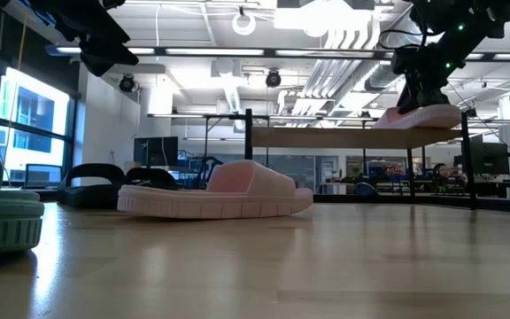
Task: Pick and place slides into the shelf
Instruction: Put the pink slide on the shelf
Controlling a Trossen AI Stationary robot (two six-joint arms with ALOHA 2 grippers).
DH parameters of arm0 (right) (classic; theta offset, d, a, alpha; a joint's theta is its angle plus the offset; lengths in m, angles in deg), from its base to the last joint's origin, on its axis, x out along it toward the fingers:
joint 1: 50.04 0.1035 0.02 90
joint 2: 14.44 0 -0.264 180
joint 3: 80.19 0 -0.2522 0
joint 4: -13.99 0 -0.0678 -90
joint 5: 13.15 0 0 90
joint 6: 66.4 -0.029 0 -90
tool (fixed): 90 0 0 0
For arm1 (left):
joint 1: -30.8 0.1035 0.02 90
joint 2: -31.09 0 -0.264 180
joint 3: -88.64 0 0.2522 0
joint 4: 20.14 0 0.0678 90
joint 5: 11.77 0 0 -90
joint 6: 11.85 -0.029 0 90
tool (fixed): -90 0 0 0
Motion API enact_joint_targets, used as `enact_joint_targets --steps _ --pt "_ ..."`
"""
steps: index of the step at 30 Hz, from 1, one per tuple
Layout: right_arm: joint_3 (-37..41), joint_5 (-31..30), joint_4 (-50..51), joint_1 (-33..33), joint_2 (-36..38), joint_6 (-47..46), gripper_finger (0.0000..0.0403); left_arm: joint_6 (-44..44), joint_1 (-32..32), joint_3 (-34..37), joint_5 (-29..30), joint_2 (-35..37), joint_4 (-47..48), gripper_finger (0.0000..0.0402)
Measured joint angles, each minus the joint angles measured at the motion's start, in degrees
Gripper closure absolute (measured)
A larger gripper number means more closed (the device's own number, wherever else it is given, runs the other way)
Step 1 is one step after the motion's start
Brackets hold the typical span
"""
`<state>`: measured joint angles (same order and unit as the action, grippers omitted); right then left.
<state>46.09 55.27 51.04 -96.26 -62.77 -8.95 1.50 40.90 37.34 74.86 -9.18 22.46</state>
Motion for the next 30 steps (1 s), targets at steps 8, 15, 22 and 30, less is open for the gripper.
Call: enact_joint_targets --steps 8,15,22,30 --pt "-0.02 -0.02 2.41 0.0 3.23 -0.68 0.0304 0.0 0.0 0.0 0.0 0.01 0.0 0.0224" --pt "-0.13 0.04 7.96 1.09 7.85 -5.39 0.0304 0.0 -0.01 0.0 0.0 0.02 0.0 0.0224" --pt "-7.9 3.29 18.07 7.39 11.27 -15.18 0.0304 0.0 -0.01 0.0 0.0 0.02 0.0 0.0224" --pt "-27.75 15.84 21.81 14.17 9.1 -39.12 0.0304 0.0 0.01 0.0 0.0 0.02 0.0 0.0224"
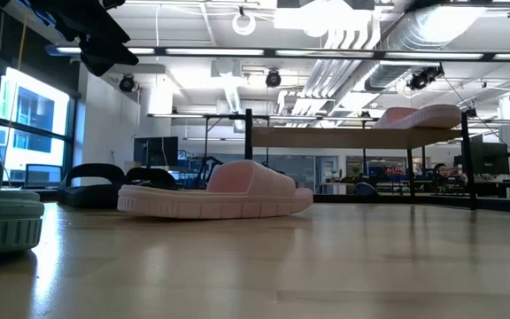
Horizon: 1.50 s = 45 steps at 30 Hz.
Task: Pick and place slides into the shelf
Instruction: Put the pink slide on the shelf
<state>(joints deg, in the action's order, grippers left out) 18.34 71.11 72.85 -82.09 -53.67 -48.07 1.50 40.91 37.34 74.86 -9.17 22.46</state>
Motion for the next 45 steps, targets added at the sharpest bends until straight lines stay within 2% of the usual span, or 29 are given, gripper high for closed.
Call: enact_joint_targets --steps 5,12,17,21,23,30,35,37,40,45 --pt "-14.0 10.6 -0.54 2.11 -5.17 -13.89 0.0304 0.0 -0.01 0.0 0.0 0.0 0.0 0.0224" --pt "-26.61 19.68 -0.83 6.09 -15.71 -23.42 0.0304 0.0 -0.02 0.0 -0.01 -0.01 0.0 0.0224" --pt "-31.92 23.23 -1.18 11.31 -24.16 -29.01 0.0304 0.0 -0.02 0.0 0.0 0.0 0.0 0.0224" --pt "-36.49 22.27 -1.03 17.59 -31.09 -31.59 0.0304 0.0 -0.01 0.0 0.0 -0.01 0.0 0.0224" --pt "-39.54 19.11 -0.9 21.19 -34.7 -31.68 0.0304 0.0 -0.02 0.0 0.0 0.0 0.0 0.0224" --pt "-55.17 -3.79 10.16 31.25 -49.88 -33.34 0.0304 0.0 -0.02 0.0 0.0 -0.01 0.0 0.0224" --pt "-65.74 -15.86 18.06 36.17 -62.4 -36.38 0.0304 0.0 -0.01 0.0 0.0 0.0 0.0 0.0224" --pt "-67.04 -18.99 18.13 37.39 -66.4 -37.37 0.0304 0.0 -0.01 0.0 0.0 0.0 0.0 0.0224" --pt "-64.47 -19.78 16.26 38.39 -69.98 -39.95 0.0304 0.0 0.0 0.0 0.0 -0.02 0.0 0.0224" --pt "-64.2 -19.96 22.63 39.36 -77.99 -46.2 0.0304 0.0 -0.02 0.0 0.0 -0.02 -0.02 0.0224"
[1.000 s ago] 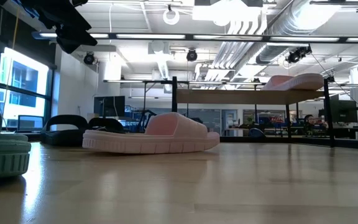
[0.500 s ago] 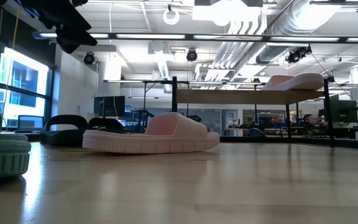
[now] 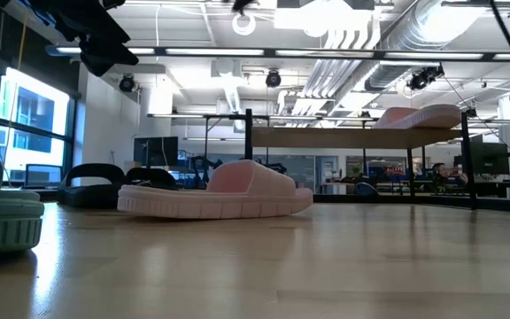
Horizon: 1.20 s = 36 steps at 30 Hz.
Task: Pick and place slides into the shelf
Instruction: Put the pink slide on the shelf
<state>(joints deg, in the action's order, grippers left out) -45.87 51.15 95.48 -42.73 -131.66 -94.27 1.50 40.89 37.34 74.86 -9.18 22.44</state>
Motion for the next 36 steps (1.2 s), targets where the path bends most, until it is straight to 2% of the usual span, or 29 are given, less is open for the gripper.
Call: enact_joint_targets --steps 15,21,25,31,36 --pt "0.02 -0.89 9.82 4.02 -17.78 -8.35 0.0304 0.0 0.0 0.0 0.0 0.02 0.0 0.0224" --pt "0.02 -0.54 14.45 3.11 -20.91 -11.14 0.0304 0.0 0.0 0.0 0.0 0.01 0.0 0.0224" --pt "0.07 -0.38 13.23 2.34 -20.83 -10.7 0.0302 0.0 0.0 -0.01 0.0 0.0 0.02 0.0224" --pt "0.04 2.4 9.95 1.58 -21.03 -9.89 0.0264 0.0 0.01 0.0 0.0 0.01 0.01 0.0224" --pt "0.04 -1.64 9.5 1.62 -21.2 -9.63 0.0218 0.0 0.0 0.0 0.0 0.0 0.02 0.0224"
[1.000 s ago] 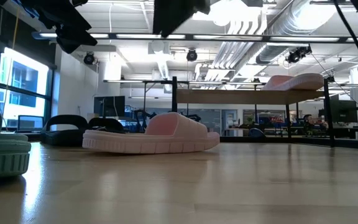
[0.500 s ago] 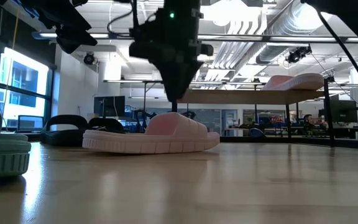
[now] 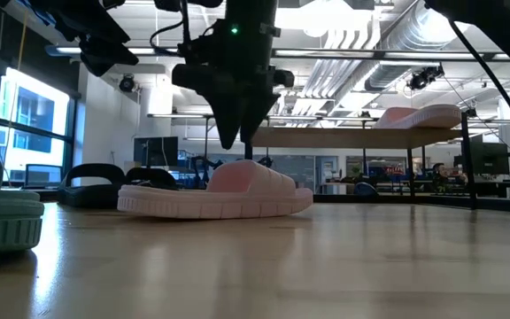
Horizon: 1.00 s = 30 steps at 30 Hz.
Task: Pick and place slides into the shelf
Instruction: Put the pink slide on the shelf
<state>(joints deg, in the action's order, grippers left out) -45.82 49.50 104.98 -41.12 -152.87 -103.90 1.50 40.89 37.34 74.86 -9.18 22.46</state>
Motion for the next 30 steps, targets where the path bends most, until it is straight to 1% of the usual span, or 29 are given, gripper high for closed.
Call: enact_joint_targets --steps 3,7,13,20,30 --pt "0.0 0.06 0.01 -0.01 -0.02 0.23 0.0204 0.0 0.01 0.0 0.0 0.01 0.0 0.0224" --pt "-0.02 0.97 -0.24 -0.02 -1.09 0.02 0.0203 0.0 0.02 0.0 0.0 0.0 0.0 0.0224" --pt "-0.09 0.91 -0.51 0.0 -2.07 0.0 0.0223 0.0 0.0 0.0 0.0 0.0 0.0 0.0224" --pt "0.04 0.85 2.02 -0.33 -2.95 0.29 0.0247 0.0 0.01 0.0 0.0 0.0 0.0 0.0224" --pt "0.02 0.03 8.11 -1.68 -5.07 0.25 0.0249 0.0 0.01 0.0 0.0 0.0 0.0 0.0224"
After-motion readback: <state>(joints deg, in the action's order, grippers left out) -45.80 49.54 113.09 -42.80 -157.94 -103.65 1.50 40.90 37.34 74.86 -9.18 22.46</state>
